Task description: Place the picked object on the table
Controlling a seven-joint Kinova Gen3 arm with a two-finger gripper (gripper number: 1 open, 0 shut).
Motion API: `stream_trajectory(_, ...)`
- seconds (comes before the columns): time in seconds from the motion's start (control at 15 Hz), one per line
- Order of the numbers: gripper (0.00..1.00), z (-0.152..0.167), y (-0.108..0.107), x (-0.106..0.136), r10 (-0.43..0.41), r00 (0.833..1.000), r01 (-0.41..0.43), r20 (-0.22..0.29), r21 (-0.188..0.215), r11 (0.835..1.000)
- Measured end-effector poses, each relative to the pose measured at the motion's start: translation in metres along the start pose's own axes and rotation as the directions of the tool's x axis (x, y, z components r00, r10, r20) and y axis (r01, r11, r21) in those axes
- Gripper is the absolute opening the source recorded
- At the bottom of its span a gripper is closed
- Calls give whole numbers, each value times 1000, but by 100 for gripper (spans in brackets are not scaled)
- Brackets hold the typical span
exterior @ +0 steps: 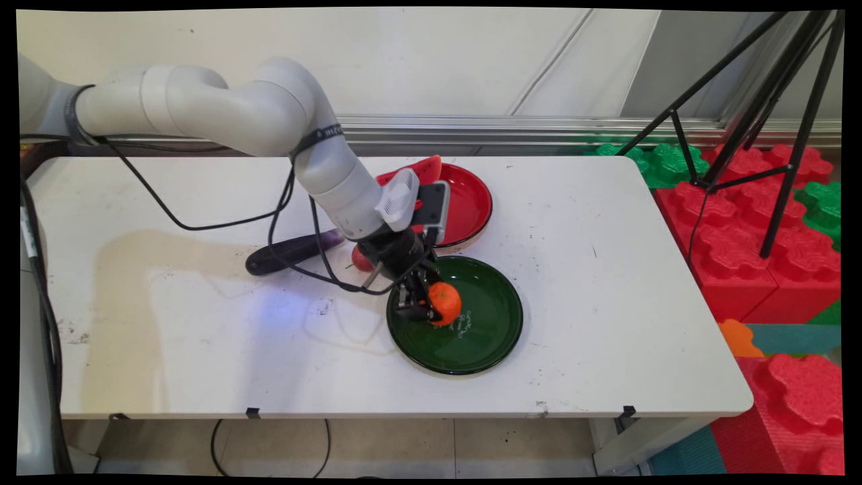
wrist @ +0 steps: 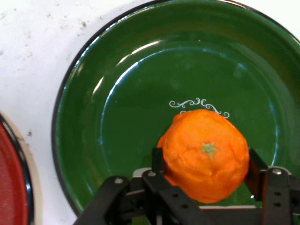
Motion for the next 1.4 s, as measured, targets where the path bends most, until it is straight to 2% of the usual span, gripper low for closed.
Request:
stream_trajectory(0.6, 0, -54, 9, -7, 2, 999, 0, -51, 35, 999)
stream_trajectory(0.87, 0, -87, 18, -24, -7, 998, 10, -61, 47, 999)
stream_trajectory(1.13, 0, -118, 26, -50, -23, 999, 25, -41, 59, 998)
stream_trajectory(1.4, 0, -139, 32, -82, -42, 999, 41, 12, 73, 997)
